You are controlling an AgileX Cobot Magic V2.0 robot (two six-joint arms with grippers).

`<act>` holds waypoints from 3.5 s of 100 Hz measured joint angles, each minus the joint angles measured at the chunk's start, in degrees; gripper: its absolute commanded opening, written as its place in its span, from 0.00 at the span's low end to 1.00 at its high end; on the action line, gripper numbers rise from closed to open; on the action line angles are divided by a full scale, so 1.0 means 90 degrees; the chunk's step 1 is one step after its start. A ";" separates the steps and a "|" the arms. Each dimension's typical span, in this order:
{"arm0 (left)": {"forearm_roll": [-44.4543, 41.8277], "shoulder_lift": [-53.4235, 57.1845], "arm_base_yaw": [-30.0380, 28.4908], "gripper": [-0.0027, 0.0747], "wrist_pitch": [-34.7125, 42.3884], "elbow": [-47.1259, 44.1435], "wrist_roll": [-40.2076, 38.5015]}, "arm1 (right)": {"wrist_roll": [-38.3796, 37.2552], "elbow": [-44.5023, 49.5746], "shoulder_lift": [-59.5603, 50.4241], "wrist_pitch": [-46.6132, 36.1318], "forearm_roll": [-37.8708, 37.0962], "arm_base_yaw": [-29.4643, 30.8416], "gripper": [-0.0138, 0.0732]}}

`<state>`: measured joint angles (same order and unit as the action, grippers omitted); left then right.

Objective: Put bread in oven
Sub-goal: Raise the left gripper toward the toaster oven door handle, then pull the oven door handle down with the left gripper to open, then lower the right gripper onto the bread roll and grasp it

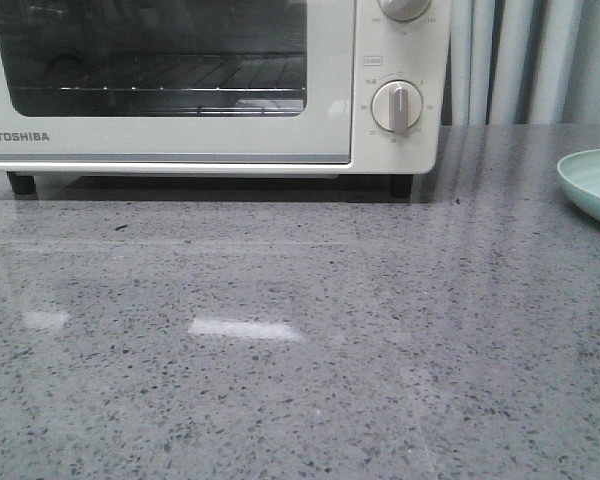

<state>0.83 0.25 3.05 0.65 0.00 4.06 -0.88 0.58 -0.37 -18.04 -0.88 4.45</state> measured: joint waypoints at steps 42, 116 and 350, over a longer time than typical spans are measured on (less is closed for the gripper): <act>0.1088 0.0000 0.0000 0.01 0.2258 0.0000 -0.0950 | -0.1974 -0.0664 0.0000 0.1669 -0.0009 0.0000 0.08; -0.0378 -0.3790 0.2227 0.01 -0.0181 0.3867 -0.1535 | -0.0851 -0.4273 0.3244 0.4970 -0.0009 -0.0057 0.08; -0.0092 -0.2335 0.3071 0.01 -0.3844 0.4952 -0.1524 | -0.0116 -0.5700 0.6491 0.7510 -0.1045 -0.1345 0.67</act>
<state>0.00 -20.76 30.69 -33.95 44.57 -9.66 -1.92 -50.72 58.05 49.55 -10.28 -7.65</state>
